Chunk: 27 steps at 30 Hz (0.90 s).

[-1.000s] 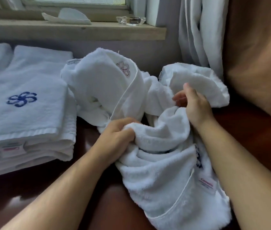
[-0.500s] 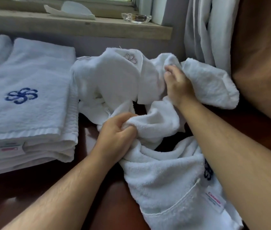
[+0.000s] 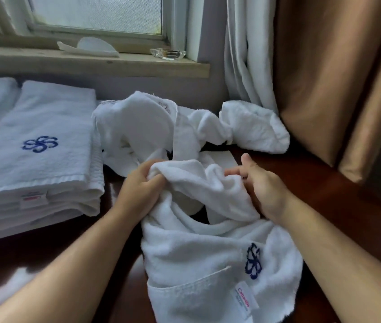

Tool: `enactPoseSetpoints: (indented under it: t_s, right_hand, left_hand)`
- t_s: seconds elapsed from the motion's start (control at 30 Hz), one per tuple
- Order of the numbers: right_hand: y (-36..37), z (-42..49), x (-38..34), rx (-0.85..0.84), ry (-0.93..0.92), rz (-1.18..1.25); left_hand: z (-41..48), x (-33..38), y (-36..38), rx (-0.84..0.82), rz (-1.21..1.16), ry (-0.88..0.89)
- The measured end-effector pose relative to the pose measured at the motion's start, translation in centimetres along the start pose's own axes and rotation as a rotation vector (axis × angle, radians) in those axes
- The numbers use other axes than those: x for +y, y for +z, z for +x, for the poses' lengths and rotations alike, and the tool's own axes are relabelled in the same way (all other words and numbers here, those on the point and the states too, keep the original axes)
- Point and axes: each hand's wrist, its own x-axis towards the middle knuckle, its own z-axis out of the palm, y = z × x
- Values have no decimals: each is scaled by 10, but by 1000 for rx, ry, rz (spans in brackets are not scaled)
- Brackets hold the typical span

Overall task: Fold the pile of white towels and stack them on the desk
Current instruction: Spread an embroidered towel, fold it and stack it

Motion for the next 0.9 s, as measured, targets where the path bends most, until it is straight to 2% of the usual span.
enactPoseSetpoints:
  t_s: [0.1,0.13,0.2,0.27,0.3,0.37,0.43,0.47,0.53,0.57,0.6,0.63,0.67,0.7,0.73,0.77,0.8,0.83,0.87,0.9]
  right_hand:
    - [-5,-8,2,217,-26,-278]
    - [-3,-11,1,193,4,-299]
    - [3,-17,0,53,104,-146]
    - [12,-23,-3,4,105,110]
    - [16,-25,-5,36,50,185]
    - [21,-27,-6,208,-21,180]
    - [15,-29,-2,267,47,102]
    - [10,-32,-1,206,118,68]
    - [5,-45,0,-25,247,-99]
    - [6,-49,0,-101,248,-220]
    - [7,-51,0,-101,206,-302]
    - [9,-49,0,-14,139,-301]
    - [10,-46,-1,130,86,-171]
    - [8,-42,-3,272,68,66]
    - [3,-38,-6,399,69,337]
    - [-2,-36,-12,485,61,597]
    - [-8,-35,-15,513,30,797]
    - [-14,-34,-14,498,-14,888]
    - [-18,-34,-12,456,-39,868]
    - [-20,-34,-9,415,-30,736]
  left_hand:
    - [-3,3,-2,89,174,-52]
    - [-4,5,-3,69,246,-69]
    - [-9,9,-2,35,342,-91]
    - [-12,14,-1,24,413,-114]
    - [-13,17,-2,33,442,-114]
    - [-14,21,-7,105,445,-70]
    - [-16,25,-12,218,475,25]
    - [-17,28,-13,263,513,66]
    - [-21,35,-10,261,596,102]
    - [-23,39,-6,232,635,91]
    - [-27,43,0,210,665,66]
    - [-34,48,5,211,684,60]
    - [-43,54,10,227,691,116]
    - [-54,60,15,232,682,242]
    - [-66,66,21,180,654,369]
    - [-77,71,27,52,626,444]
    - [-88,76,34,-117,627,438]
    - [-95,78,41,-284,663,375]
    - [-98,77,48,-405,728,299]
    - [-100,74,52,-493,820,231]
